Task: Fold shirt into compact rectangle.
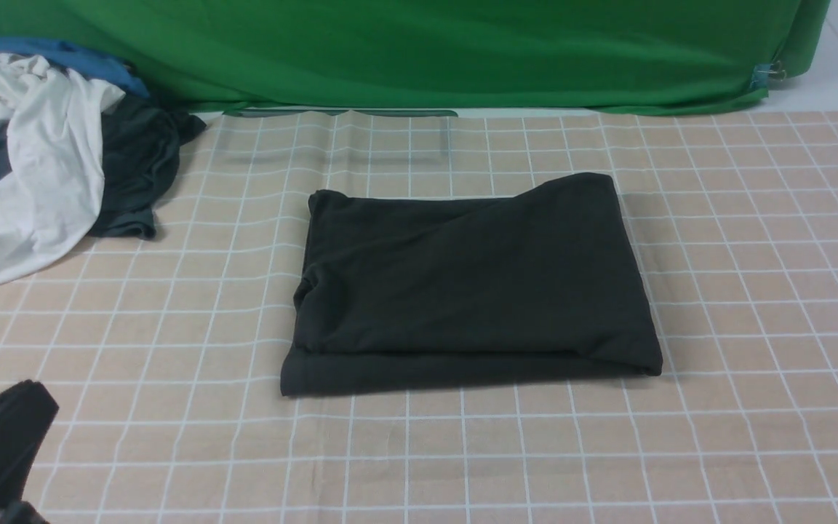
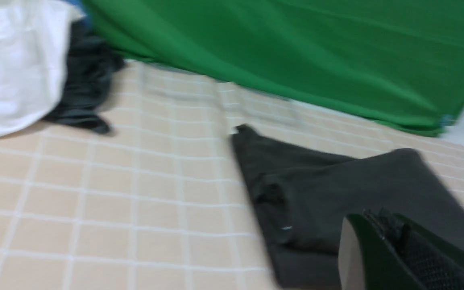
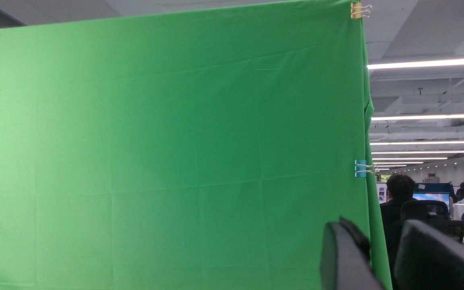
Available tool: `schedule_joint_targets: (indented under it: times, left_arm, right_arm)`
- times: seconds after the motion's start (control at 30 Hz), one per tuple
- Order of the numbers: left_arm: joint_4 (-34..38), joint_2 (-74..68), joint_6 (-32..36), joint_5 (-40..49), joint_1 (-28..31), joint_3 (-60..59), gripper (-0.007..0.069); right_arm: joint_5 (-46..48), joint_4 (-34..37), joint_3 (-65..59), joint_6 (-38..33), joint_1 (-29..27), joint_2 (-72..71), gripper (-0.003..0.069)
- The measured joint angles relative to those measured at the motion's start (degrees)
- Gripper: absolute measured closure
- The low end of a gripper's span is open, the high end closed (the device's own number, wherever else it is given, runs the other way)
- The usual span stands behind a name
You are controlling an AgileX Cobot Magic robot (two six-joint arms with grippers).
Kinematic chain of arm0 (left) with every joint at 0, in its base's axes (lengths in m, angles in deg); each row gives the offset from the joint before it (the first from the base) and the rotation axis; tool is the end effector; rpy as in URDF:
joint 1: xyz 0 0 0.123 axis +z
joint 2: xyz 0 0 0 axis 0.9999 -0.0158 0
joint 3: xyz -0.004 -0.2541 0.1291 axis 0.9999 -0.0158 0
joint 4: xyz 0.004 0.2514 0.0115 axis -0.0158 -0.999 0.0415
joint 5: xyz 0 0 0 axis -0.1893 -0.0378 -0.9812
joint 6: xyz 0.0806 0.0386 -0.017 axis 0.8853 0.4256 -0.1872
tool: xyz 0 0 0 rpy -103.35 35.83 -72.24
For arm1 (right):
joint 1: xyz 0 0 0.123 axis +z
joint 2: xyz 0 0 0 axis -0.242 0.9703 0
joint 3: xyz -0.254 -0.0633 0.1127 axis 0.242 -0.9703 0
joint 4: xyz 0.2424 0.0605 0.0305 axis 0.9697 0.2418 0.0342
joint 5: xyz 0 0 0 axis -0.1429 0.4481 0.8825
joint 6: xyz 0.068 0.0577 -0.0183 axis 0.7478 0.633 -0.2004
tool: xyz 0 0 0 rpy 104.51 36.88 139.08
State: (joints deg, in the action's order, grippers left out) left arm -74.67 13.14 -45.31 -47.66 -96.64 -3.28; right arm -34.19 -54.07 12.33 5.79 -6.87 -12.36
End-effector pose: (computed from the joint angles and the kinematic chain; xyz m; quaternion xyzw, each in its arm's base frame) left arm 0.0581 -0.0097 0.2321 -0.0473 0.7548 -0.1400 0.6391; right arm 0.0122 0.0006 0.3565 -0.0183 0.4890 0.0641 0.8697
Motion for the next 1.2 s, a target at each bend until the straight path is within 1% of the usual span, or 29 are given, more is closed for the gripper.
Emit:
schedule_joint_targets:
  times: [0.07,0.13,0.17,0.33,0.47,1.2]
  left_arm:
    - [-0.05,4.08,0.24,-1.26,2.51,-4.46,0.0611]
    - [-0.05,5.23,0.3,-2.18,3.72,-6.63,0.0611]
    - [-0.05,5.74,0.49,-2.33,5.33,-8.41,0.0611]
    - [-0.57,6.01,1.25,-1.34,7.8,-8.94,0.0611]
    - [-0.64,6.08,1.32,-2.77,7.92,-8.94,0.0611]
    - [-0.7,6.08,1.38,-2.77,8.1,-8.94,0.0611]
  right_arm:
    - [0.0,0.0,0.0,0.0,0.0,0.0,0.0413]
    - [0.0,0.0,0.0,0.0,0.0,0.0,0.0413]
    - [-0.05,0.0,0.0,0.0,0.0,0.0,0.0413]
    - [0.02,0.0,-0.06,0.0,0.0,0.0,0.0412]
    - [0.02,0.05,-0.06,0.0,0.0,0.0,0.0412]
    - [0.02,0.0,-0.06,-0.3,-0.05,0.0,0.0412]
